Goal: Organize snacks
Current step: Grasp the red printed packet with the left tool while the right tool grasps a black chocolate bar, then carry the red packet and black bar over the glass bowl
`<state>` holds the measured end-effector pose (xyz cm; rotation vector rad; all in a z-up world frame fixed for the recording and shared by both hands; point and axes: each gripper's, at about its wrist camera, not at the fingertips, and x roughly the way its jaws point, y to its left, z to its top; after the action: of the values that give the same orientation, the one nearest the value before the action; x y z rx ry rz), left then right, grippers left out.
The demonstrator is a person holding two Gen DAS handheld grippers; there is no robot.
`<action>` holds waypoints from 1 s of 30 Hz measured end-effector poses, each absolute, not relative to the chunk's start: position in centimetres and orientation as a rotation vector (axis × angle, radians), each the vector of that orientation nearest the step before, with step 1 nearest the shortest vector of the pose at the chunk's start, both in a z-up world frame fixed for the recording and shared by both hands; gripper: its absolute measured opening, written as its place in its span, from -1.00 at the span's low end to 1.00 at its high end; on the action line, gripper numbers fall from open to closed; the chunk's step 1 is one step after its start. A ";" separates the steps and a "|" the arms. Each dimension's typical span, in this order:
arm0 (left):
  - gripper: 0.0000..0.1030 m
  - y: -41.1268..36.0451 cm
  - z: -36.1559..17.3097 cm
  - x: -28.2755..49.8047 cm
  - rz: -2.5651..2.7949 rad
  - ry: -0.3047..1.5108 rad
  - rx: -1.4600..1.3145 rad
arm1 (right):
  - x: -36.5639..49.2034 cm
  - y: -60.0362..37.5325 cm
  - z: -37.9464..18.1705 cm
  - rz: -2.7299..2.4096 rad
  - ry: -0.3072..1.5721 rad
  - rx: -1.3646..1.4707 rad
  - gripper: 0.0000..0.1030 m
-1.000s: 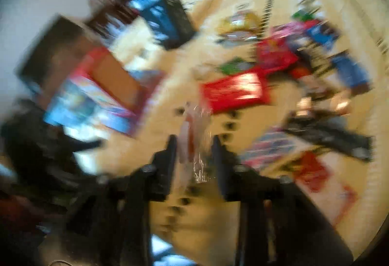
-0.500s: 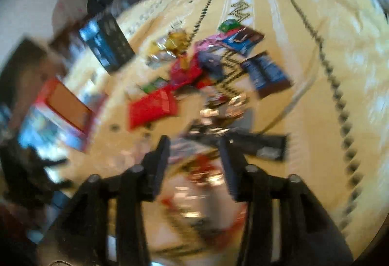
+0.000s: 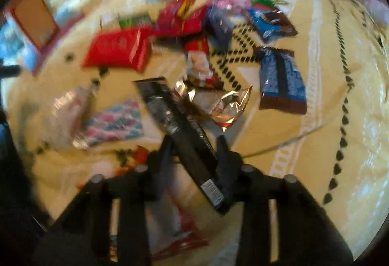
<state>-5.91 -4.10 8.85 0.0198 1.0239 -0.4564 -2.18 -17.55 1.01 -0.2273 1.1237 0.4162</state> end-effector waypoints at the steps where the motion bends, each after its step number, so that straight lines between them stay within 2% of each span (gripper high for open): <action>1: 0.64 -4.4 8.9 -4.9 -0.455 1.006 0.024 | -2.5 -18.0 1.5 0.408 1.101 -0.189 -0.42; 3: 0.64 -5.3 8.6 -2.7 -0.438 0.968 0.081 | -3.7 -19.4 2.6 0.413 1.054 -0.062 -0.49; 8: 0.64 -8.0 5.0 2.7 -0.434 0.971 0.264 | -5.9 -22.4 3.7 0.372 0.985 0.161 -0.50; 14: 0.67 -11.1 1.2 4.1 -0.465 0.957 0.502 | -7.0 -25.2 2.0 0.288 1.034 0.233 -0.45; 17: 0.79 -10.8 0.3 4.7 -0.468 0.970 0.473 | -6.7 -25.2 1.1 0.281 1.086 0.183 -0.42; 18: 0.75 -10.4 0.1 5.2 -0.472 0.992 0.433 | -6.5 -24.9 0.8 0.288 1.101 0.167 -0.39; 19: 0.49 -10.0 0.1 5.6 -0.481 1.016 0.384 | -6.2 -24.5 0.7 0.290 1.104 0.146 -0.39; 21: 0.24 -9.9 0.5 5.4 -0.491 1.026 0.349 | -5.5 -24.1 0.4 0.302 1.114 0.132 -0.38; 26: 0.12 -9.5 2.4 3.0 -0.498 0.996 0.307 | -5.4 -24.0 0.3 0.286 1.103 0.128 -0.55; 30: 0.09 -8.3 6.4 0.6 -0.506 0.913 0.222 | -7.1 -24.6 2.4 0.279 1.022 0.184 -0.57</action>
<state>0.60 -8.30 6.39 0.2223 0.9132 -0.5060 -7.05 -24.57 2.41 0.1840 1.0223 0.2790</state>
